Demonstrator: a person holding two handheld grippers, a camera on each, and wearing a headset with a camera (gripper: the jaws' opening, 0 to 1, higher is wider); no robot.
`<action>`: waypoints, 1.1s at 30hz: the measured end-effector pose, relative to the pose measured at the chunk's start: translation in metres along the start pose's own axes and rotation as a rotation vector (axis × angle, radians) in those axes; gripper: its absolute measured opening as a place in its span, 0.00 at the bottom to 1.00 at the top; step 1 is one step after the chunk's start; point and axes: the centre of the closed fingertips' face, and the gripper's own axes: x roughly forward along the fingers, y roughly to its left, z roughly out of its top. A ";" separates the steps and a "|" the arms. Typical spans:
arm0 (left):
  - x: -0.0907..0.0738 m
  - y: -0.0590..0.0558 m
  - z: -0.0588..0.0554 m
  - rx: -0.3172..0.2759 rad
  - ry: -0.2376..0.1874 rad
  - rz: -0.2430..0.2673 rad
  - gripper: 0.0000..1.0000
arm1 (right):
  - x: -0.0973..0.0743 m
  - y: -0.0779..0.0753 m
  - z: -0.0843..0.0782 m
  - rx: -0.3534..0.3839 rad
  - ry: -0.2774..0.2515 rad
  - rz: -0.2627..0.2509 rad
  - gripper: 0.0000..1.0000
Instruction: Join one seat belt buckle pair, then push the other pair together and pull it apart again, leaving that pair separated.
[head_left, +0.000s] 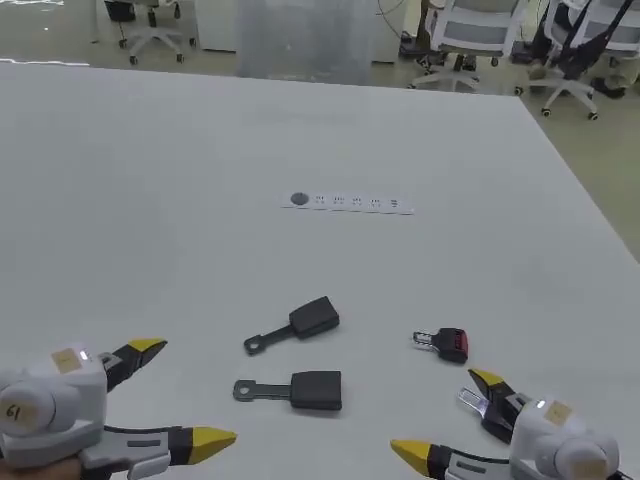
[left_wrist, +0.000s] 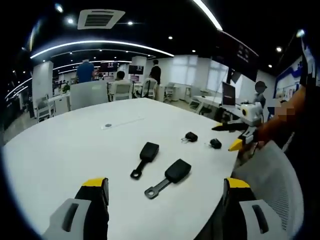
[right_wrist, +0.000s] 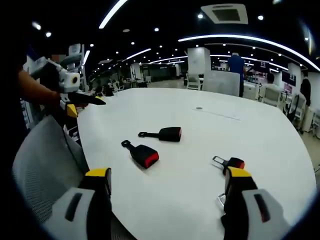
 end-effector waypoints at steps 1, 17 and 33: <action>0.000 0.000 0.000 -0.001 0.000 -0.002 0.97 | 0.000 0.000 0.000 0.001 0.001 0.000 0.96; -0.003 0.001 -0.002 0.002 0.001 -0.009 0.95 | -0.005 0.003 -0.005 -0.004 0.013 0.011 0.96; 0.001 0.003 -0.002 0.001 0.006 -0.014 0.93 | -0.019 -0.012 -0.016 -0.007 0.040 -0.002 0.95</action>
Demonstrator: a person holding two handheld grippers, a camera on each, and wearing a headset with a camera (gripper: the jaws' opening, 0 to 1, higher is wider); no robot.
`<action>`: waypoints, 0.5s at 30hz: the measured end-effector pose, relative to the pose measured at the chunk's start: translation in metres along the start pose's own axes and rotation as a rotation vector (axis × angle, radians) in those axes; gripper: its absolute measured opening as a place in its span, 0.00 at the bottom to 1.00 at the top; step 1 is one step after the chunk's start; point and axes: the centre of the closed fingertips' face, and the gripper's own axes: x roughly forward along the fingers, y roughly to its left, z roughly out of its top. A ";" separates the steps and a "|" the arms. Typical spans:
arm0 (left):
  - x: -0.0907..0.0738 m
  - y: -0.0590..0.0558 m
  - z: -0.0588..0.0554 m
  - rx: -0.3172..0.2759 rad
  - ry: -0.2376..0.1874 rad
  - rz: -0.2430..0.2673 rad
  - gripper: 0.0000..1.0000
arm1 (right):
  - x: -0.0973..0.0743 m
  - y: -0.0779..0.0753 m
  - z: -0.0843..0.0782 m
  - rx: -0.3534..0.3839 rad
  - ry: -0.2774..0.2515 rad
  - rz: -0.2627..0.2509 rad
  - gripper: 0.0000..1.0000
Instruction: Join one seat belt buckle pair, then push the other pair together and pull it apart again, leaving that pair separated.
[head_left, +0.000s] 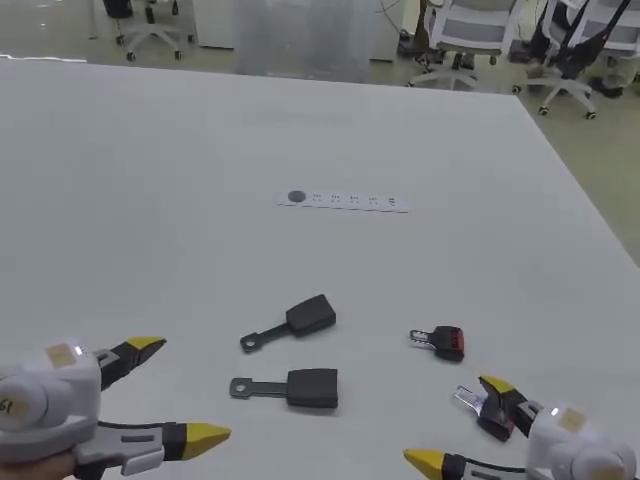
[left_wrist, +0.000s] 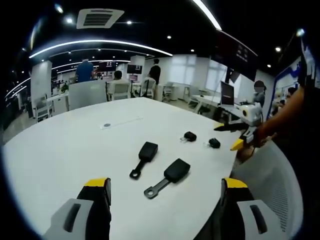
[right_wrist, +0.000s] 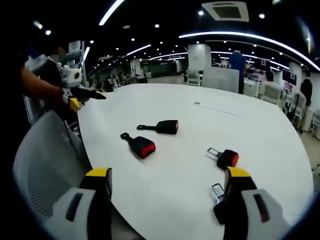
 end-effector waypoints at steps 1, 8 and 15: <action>0.000 0.000 0.000 0.000 -0.001 0.000 0.93 | -0.001 -0.001 -0.001 0.000 0.001 -0.003 0.95; 0.004 0.000 0.001 0.000 0.003 -0.003 0.92 | -0.008 -0.012 -0.006 0.006 0.011 -0.019 0.94; 0.010 -0.004 0.002 0.007 0.010 -0.018 0.90 | -0.015 -0.023 -0.012 0.004 0.024 -0.035 0.94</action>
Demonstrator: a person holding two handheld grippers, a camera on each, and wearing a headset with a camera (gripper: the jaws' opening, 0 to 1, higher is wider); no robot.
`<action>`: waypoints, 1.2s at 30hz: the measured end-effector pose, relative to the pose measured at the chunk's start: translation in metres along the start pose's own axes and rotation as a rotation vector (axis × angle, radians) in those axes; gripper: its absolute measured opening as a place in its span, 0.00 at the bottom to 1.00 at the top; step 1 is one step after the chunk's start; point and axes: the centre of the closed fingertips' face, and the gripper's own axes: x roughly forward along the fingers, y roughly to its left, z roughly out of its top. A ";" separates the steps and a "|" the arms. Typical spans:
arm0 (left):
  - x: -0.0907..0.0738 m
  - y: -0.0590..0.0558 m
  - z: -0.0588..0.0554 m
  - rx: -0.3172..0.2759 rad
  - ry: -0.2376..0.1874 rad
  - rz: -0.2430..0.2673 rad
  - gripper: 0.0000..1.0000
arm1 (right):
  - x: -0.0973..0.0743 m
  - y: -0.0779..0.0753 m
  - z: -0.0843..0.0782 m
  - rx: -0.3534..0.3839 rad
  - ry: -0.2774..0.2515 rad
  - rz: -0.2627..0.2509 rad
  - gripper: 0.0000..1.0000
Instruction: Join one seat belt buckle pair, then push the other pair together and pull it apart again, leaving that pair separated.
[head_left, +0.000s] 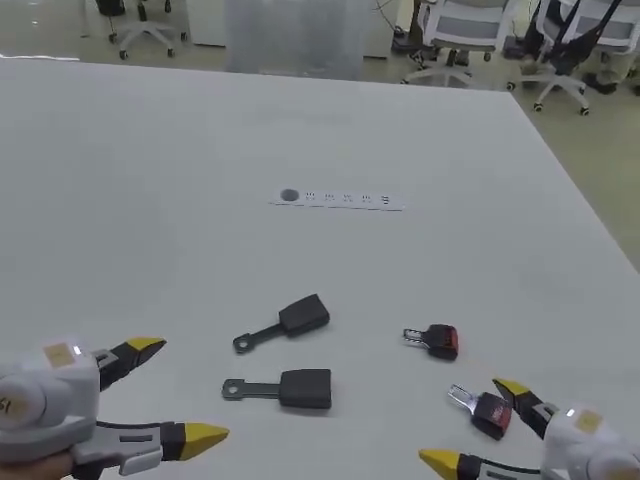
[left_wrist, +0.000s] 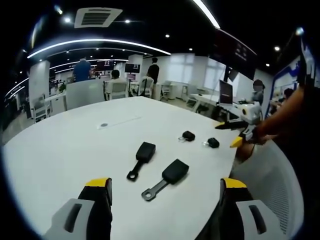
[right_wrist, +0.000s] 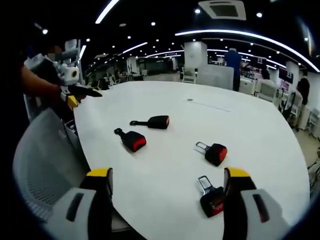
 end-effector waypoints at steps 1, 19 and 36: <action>0.002 -0.001 0.000 0.002 0.003 -0.002 0.90 | -0.001 -0.002 -0.001 0.001 0.002 -0.001 0.93; 0.023 -0.005 0.009 0.024 0.032 -0.037 0.88 | -0.011 -0.030 -0.014 0.012 0.041 -0.015 0.90; 0.056 -0.010 0.005 0.038 0.084 -0.087 0.84 | -0.009 -0.052 -0.034 -0.022 0.118 0.018 0.87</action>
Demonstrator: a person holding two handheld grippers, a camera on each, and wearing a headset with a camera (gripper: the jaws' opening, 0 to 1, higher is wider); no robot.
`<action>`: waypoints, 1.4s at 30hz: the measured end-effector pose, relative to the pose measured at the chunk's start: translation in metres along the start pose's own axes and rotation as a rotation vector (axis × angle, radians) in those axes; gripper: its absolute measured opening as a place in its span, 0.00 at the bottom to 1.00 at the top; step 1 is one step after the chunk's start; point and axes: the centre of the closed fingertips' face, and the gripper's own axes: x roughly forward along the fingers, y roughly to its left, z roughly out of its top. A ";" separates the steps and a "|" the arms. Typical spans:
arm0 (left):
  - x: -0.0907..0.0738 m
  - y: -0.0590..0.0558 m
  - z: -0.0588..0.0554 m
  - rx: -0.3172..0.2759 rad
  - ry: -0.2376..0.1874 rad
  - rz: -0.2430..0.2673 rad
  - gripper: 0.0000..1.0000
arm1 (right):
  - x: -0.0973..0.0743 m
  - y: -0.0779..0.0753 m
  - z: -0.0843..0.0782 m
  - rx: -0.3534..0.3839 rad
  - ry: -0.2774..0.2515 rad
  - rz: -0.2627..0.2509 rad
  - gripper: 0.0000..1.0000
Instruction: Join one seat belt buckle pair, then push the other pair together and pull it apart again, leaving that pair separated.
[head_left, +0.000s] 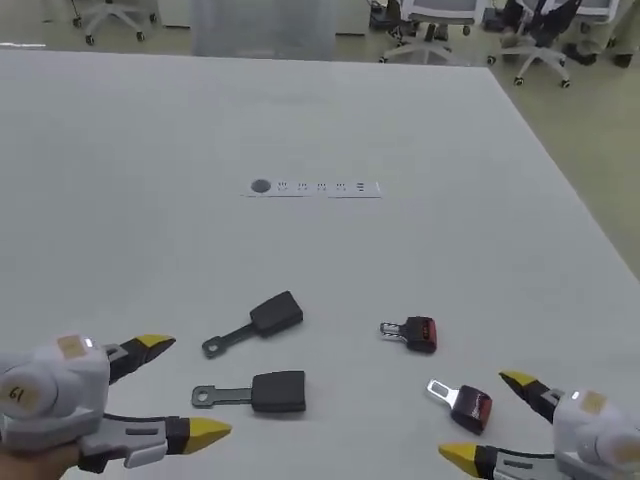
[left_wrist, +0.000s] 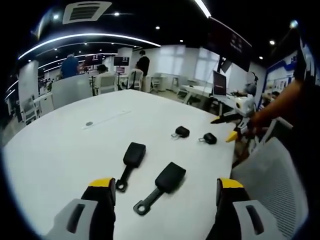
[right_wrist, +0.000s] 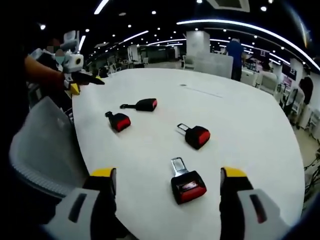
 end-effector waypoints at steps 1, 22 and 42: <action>0.003 -0.001 0.000 0.001 0.004 -0.005 0.84 | 0.001 -0.002 -0.002 -0.003 0.007 0.001 0.87; 0.054 -0.005 -0.011 0.048 0.095 -0.097 0.75 | 0.016 -0.019 -0.029 -0.035 0.124 0.081 0.79; 0.105 -0.003 -0.034 0.127 0.182 -0.197 0.65 | 0.027 -0.028 -0.043 -0.092 0.221 0.168 0.67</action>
